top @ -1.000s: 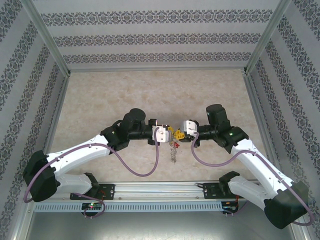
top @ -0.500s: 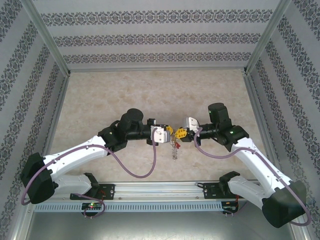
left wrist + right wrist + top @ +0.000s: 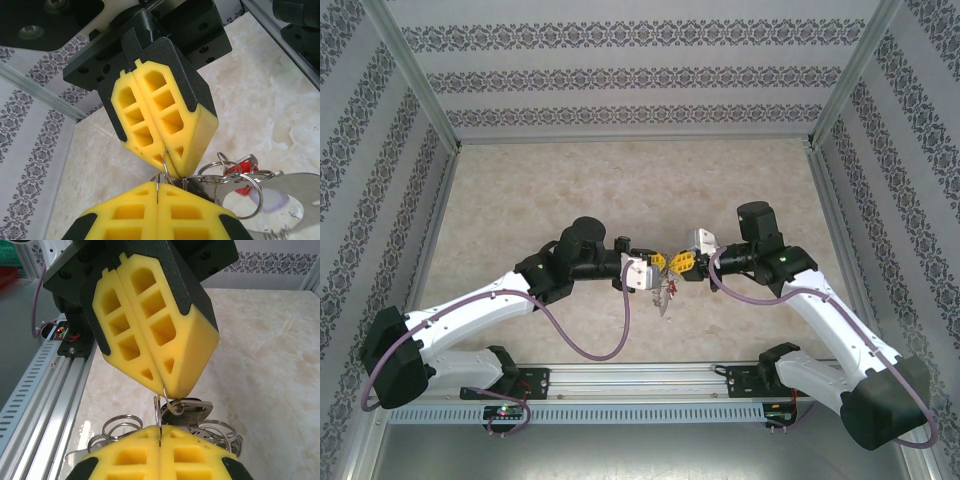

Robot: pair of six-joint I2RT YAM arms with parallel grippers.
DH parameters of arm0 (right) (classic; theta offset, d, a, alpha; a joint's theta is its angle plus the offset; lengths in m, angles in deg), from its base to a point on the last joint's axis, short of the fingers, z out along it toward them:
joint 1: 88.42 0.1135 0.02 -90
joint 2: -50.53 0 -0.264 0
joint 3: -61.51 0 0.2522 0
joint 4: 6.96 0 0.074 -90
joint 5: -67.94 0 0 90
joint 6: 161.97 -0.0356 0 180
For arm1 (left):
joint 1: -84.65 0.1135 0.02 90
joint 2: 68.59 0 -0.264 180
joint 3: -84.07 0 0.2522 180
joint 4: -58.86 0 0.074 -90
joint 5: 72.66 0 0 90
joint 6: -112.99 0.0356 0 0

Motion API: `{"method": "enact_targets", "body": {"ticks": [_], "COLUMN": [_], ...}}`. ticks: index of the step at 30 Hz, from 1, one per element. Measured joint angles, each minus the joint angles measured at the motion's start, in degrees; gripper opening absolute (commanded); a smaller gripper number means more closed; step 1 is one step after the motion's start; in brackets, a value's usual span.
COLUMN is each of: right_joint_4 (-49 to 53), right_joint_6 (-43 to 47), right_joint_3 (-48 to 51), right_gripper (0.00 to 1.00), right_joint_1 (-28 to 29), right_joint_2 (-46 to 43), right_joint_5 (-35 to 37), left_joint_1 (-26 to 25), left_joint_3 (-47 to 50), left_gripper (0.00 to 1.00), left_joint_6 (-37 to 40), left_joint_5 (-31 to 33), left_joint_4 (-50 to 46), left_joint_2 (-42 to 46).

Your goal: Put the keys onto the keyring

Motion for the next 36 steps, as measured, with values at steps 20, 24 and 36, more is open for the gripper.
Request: {"method": "enact_targets", "body": {"ticks": [20,24,36], "right_joint_4": [3.41,3.67,4.42], "right_joint_6": [0.04,0.02,0.04], "right_joint_3": [-1.31,-1.62,-1.95], "right_gripper": [0.0,0.0,0.0], "right_joint_1": [-1.4,-1.77,-1.79], "right_joint_2": [2.69,2.69,2.73], "right_joint_5": [-2.75,-3.65,-4.76], "left_joint_1": [0.02,0.02,0.0], "left_joint_3": [-0.11,-0.11,-0.76], "left_gripper": [0.0,0.0,0.0], "left_joint_6": [5.05,6.01,6.29], "left_joint_5": [-1.49,-1.42,-0.44], "left_joint_4": [-1.6,-3.17,-4.2], "left_joint_2": [0.0,0.0,-0.17]}}
